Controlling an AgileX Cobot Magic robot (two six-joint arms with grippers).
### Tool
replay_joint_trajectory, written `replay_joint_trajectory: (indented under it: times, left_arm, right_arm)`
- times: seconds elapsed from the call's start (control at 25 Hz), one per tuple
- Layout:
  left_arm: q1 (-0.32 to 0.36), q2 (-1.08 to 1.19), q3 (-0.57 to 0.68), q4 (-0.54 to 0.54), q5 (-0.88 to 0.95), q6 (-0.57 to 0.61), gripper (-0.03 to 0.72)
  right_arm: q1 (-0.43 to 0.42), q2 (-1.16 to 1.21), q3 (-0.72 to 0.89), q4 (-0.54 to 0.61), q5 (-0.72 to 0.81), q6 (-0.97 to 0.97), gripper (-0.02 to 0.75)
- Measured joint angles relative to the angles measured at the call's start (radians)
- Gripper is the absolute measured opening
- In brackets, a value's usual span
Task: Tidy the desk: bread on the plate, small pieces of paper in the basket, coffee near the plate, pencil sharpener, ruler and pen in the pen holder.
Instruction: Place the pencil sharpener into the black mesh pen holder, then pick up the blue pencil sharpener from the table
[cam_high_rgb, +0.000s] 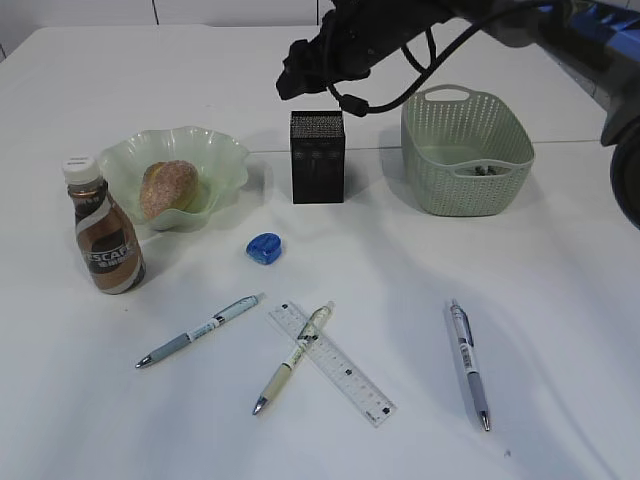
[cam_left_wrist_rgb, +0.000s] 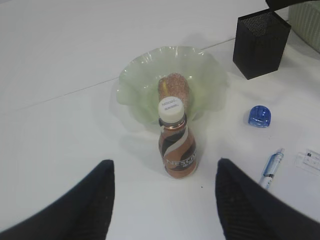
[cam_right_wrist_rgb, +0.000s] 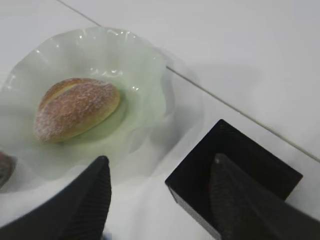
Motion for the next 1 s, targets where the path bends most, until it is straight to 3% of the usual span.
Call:
replay_joint_trajectory:
  times: [0.36,0.68,1.0]
  left_arm:
    - [0.0,0.0,0.0,0.0,0.0,0.0,0.448]
    - [0.0,0.0,0.0,0.0,0.0,0.0,0.448]
    - [0.0,0.0,0.0,0.0,0.0,0.0,0.448]
  right_arm:
    - [0.0,0.0,-0.136,-0.097,0.298,0.038,0.491]
    - [0.004,0.0,-0.137,-0.17,0.313,0.137,0.491]
    - [0.083,-0.023,-0.137,-0.29,0.317,0.225,0.491]
